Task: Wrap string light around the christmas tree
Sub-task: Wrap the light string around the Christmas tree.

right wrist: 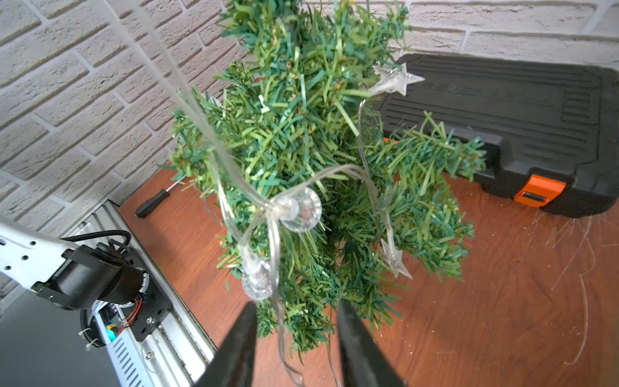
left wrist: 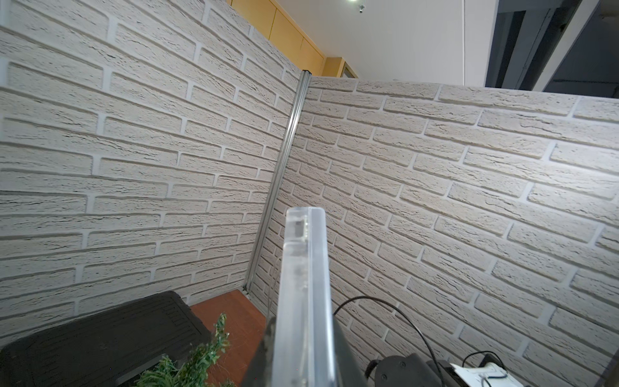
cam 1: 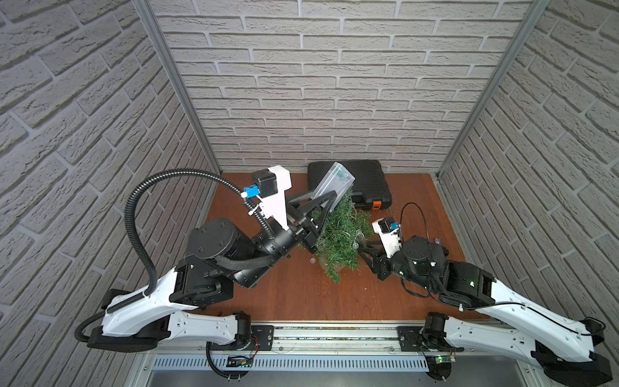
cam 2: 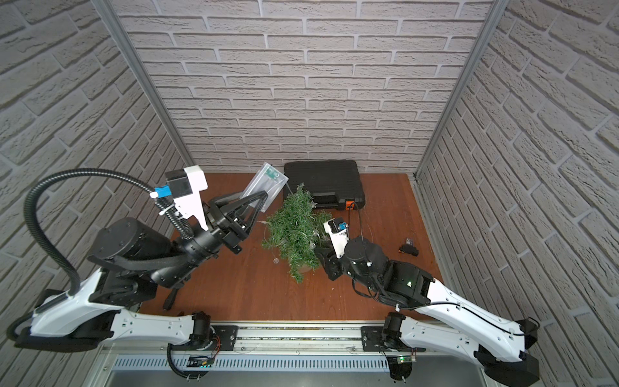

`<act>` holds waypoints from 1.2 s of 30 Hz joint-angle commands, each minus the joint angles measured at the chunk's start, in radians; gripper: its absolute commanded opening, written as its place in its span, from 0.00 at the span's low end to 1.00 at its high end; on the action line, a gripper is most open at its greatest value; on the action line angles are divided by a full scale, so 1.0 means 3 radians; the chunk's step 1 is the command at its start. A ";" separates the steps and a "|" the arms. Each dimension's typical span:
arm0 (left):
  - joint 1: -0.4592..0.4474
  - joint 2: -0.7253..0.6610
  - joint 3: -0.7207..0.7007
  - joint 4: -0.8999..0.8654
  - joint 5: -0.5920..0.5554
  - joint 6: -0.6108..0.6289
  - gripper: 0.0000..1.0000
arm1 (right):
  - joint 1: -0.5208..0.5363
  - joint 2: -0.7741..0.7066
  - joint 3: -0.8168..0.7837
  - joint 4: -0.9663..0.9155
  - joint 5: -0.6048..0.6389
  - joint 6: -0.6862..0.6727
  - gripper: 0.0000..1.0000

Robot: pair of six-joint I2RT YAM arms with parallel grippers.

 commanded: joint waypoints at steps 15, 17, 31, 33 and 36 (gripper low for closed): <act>0.0104 0.0879 0.0509 -0.0161 0.0296 -0.0256 0.00 | 0.0016 -0.0186 -0.0259 -0.0289 0.0618 0.0291 0.48; 0.0188 0.1020 0.0610 -0.0135 0.0440 -0.0327 0.00 | 0.0016 -0.0247 -0.0307 -0.0308 0.0653 0.0344 0.50; 0.0152 0.1233 0.1328 -0.0123 0.1016 -0.0260 0.00 | 0.0016 -0.0537 -0.0473 -0.0327 0.0963 0.0438 0.66; 0.0079 0.1079 0.1192 -0.0035 0.0993 -0.0208 0.00 | 0.0016 -0.0495 -0.0428 -0.0311 0.1049 0.0427 0.66; -0.0017 0.0833 0.0934 0.0080 0.0932 -0.0148 0.00 | 0.0016 -0.0459 -0.0380 -0.0223 0.1047 0.0391 0.66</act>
